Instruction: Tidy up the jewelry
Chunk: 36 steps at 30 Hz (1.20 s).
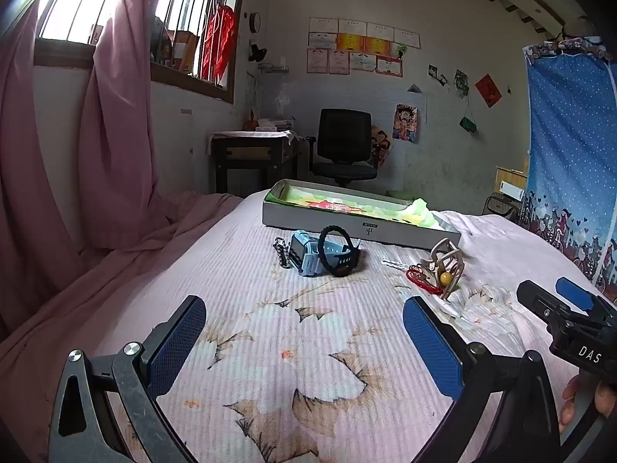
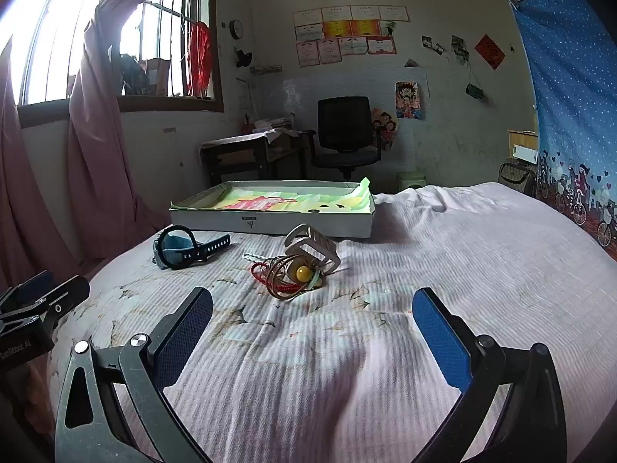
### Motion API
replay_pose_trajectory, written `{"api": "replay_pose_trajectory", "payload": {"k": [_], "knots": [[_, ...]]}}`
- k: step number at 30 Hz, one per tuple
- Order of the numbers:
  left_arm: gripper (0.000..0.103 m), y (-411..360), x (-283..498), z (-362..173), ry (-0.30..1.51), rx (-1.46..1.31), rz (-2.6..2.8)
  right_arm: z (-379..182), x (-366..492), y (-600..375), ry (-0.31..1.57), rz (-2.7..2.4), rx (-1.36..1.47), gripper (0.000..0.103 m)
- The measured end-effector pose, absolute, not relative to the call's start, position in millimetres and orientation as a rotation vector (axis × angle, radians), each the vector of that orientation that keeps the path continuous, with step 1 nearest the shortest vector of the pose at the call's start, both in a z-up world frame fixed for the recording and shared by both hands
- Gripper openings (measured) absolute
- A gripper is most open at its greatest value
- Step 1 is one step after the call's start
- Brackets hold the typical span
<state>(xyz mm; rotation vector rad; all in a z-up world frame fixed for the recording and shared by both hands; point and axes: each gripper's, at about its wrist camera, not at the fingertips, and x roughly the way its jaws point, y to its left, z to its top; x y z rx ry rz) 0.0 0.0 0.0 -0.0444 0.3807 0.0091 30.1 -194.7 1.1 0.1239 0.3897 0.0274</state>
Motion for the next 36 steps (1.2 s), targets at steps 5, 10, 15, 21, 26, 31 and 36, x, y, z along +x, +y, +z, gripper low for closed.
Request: {"api": "replay_pose_trajectory", "payload": {"k": [5, 10, 15, 21, 26, 31, 36], "knots": [[0.103, 0.7, 0.8, 0.0, 0.383, -0.045, 0.008, 1.2, 30.0, -194.7, 0.388, 0.027, 0.125, 0.102], [0.103, -0.2, -0.1, 0.0, 0.378, -0.041, 0.01, 1.2, 30.1, -194.7, 0.39, 0.027, 0.124, 0.102], [0.103, -0.1, -0.1, 0.0, 0.378, -0.042, 0.01, 1.4, 29.8, -194.8, 0.389, 0.027, 0.124, 0.102], [0.103, -0.1, -0.1, 0.0, 0.379, -0.043, 0.01, 1.6, 29.6, -195.2, 0.388, 0.028, 0.124, 0.102], [0.103, -0.1, -0.1, 0.0, 0.379, -0.044, 0.01, 1.5, 29.7, -195.4, 0.388, 0.028, 0.124, 0.102], [0.103, -0.1, -0.1, 0.0, 0.379, -0.044, 0.009, 1.5, 29.9, -195.6, 0.388, 0.027, 0.125, 0.102], [0.103, -0.1, -0.1, 0.0, 0.379, -0.044, 0.009, 1.4, 30.2, -195.6, 0.388, 0.027, 0.125, 0.102]]}}
